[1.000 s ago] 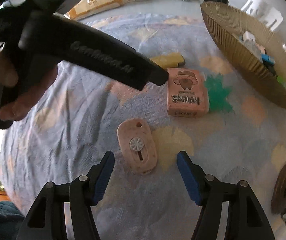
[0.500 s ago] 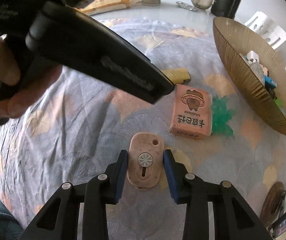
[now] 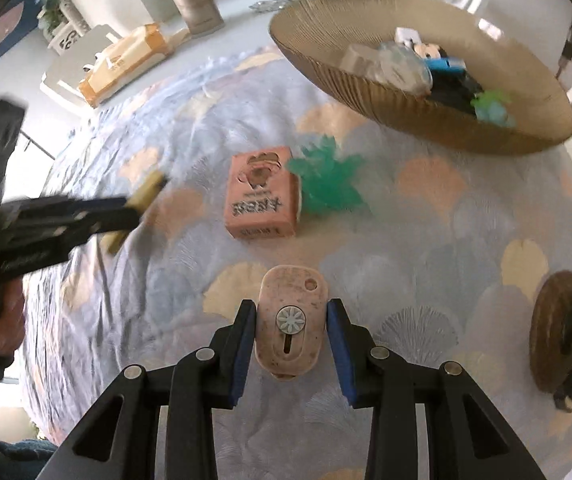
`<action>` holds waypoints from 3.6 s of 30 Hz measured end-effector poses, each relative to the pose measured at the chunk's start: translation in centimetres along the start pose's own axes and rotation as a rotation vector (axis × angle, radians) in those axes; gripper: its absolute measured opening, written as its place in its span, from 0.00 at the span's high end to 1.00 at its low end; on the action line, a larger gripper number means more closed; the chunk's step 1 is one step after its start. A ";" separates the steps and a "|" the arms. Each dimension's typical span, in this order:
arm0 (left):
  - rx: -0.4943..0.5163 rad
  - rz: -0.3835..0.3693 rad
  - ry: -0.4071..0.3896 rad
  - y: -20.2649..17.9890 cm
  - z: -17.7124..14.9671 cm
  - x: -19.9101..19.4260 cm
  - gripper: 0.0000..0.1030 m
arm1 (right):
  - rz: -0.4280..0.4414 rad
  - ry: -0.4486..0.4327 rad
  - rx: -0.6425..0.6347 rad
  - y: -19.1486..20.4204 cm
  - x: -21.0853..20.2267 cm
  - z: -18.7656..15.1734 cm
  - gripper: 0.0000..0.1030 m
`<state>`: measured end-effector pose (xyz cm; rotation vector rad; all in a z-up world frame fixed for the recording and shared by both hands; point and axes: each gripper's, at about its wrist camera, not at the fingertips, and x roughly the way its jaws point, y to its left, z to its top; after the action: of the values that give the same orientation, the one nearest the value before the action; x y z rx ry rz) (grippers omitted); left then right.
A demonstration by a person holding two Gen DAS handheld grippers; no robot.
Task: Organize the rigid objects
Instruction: 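Carry the yellow lighter and pink cutter over the bowl and open both tools, then move left tool to the pink printed box while right tool moves to the green toy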
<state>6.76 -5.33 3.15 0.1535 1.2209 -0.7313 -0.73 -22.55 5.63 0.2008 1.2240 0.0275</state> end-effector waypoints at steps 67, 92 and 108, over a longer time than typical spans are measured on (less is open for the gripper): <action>-0.179 -0.105 -0.138 -1.1 6.1 -3.4 0.28 | -0.168 -0.119 0.195 -4.4 -8.3 4.0 0.39; 0.139 0.004 0.033 -11.3 4.2 5.1 0.28 | -0.056 -0.007 0.388 -7.0 -4.1 -0.8 0.39; -0.122 0.054 -0.053 -1.1 6.2 3.4 0.29 | 0.024 -0.004 0.281 -4.5 -0.3 3.3 0.38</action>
<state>11.55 -10.59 2.69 0.0657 1.2022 -0.6085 1.88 -27.44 6.20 0.4597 1.2190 -0.1243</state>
